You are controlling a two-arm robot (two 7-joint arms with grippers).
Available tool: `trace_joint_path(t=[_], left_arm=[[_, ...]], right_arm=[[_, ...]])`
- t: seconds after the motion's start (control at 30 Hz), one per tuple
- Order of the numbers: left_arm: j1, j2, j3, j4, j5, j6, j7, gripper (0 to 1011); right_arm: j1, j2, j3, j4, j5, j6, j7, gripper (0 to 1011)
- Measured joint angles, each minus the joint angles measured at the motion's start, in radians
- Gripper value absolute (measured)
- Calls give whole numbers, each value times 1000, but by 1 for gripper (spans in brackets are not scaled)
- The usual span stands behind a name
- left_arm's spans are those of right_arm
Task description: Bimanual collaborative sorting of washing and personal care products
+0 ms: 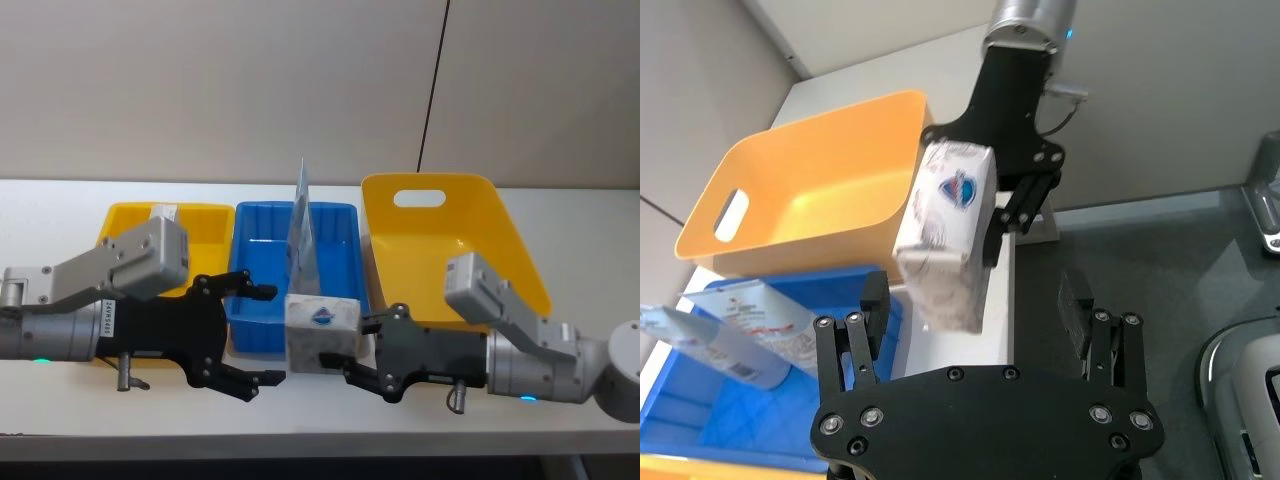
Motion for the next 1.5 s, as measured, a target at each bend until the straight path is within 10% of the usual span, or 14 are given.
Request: trace_joint_path(t=[0.73,1.5], left_arm=[[31,-13,-59,8,-36,135,188,1001],[108,-75,-158,-33,-47,278,510,1001]], right_arm=[[-118,57,95,-94,68,34,-156,296],[-201,-2,222,-188,71,108,-469,295]])
